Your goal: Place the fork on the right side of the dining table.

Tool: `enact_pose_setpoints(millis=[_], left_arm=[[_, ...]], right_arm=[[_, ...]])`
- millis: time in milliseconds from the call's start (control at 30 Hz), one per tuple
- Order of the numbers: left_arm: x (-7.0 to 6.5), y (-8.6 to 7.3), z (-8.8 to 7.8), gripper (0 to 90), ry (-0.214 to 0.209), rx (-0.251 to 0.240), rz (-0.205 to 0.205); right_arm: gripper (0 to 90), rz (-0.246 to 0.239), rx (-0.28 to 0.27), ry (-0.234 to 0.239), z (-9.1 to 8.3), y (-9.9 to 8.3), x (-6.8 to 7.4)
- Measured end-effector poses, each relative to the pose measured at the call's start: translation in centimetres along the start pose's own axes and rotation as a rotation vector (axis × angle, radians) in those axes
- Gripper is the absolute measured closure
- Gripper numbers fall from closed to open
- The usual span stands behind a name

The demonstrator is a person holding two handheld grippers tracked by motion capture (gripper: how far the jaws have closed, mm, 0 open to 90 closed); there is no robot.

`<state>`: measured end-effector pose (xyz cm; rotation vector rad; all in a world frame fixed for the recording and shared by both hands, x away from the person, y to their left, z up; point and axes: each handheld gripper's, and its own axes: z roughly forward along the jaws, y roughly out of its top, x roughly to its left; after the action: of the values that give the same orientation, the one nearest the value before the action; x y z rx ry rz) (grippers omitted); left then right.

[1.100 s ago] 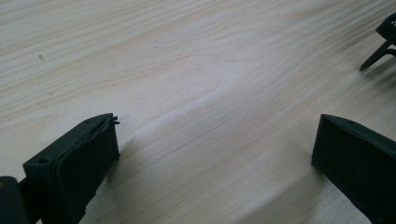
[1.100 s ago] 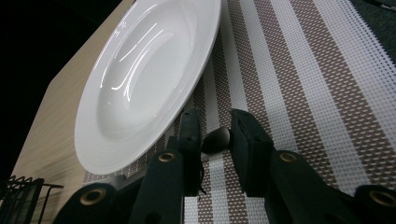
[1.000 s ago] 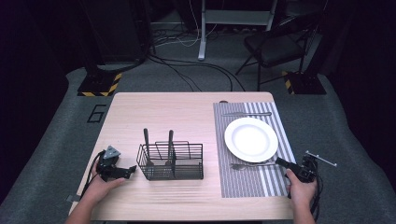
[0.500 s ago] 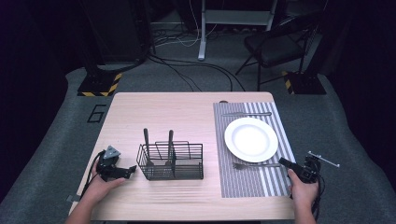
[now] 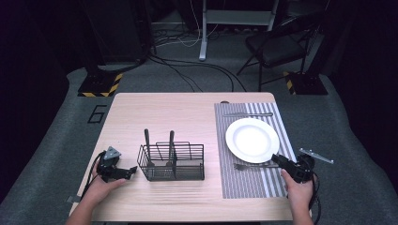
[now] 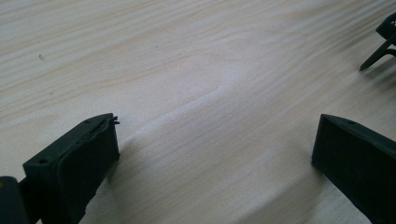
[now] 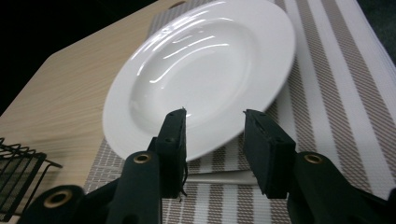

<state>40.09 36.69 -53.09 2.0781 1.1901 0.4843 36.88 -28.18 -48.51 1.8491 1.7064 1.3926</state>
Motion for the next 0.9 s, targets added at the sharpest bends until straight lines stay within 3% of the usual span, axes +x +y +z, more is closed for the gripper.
enact_pose_setpoints(millis=[167, 467, 900], left_arm=[[0.0, 0.0, 0.0, 0.3, 0.001, 0.000, 0.002], [0.0, 0.0, 0.0, 0.3, 0.000, 0.000, 0.000], [0.0, 0.0, 0.0, 0.3, 0.000, 0.000, 0.001]], right_arm=[[53.2, -0.114, -0.013, 0.056, 0.2, 0.1, 2.4], [48.6, -0.326, 0.048, 0.126, 1.8, -0.8, 6.5], [47.8, -0.461, 0.151, 0.183, 4.0, -2.2, 10.5]])
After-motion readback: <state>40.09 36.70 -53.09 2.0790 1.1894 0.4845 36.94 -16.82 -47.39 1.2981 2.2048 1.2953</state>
